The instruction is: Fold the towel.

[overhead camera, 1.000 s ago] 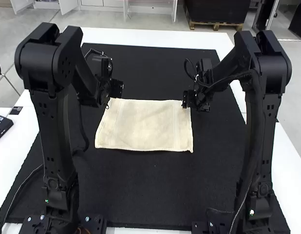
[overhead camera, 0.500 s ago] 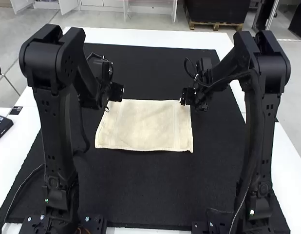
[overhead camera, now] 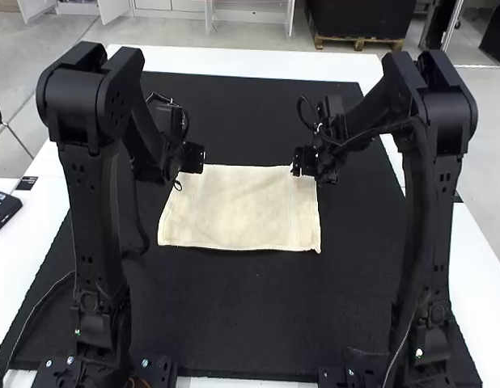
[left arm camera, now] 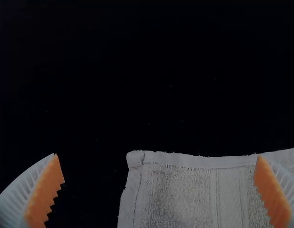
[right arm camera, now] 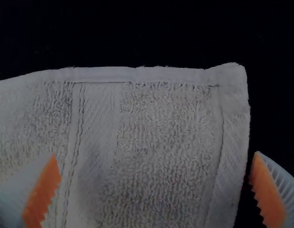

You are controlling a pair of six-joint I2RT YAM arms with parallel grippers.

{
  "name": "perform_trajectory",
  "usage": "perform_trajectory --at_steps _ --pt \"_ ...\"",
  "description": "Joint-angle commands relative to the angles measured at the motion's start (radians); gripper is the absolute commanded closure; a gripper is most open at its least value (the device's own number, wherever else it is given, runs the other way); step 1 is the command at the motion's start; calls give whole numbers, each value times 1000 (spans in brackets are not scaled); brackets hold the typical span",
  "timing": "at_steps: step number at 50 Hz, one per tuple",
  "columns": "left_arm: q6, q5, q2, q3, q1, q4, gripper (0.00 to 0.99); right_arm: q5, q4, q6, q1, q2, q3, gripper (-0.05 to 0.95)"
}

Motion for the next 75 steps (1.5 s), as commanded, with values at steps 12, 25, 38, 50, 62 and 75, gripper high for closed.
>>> perform_trajectory --at_steps 12,25,38,50,62,75 --pt "11 -18 13 1 -13 20 54 -97 22 6 10 1 -7 731" --pt "-12 -16 89 47 -9 -117 74 -93 43 10 6 -8 -34 903" --pt "-39 0 125 107 -11 -184 62 -78 43 10 6 -71 -61 903" --pt "-22 -1 141 136 -5 -154 61 -64 88 13 6 -125 -108 903" --pt "-15 -6 174 191 6 -161 61 -66 89 16 0 -134 -114 903" --pt "-21 -56 227 214 33 -187 62 -64 89 16 0 -137 -116 903"
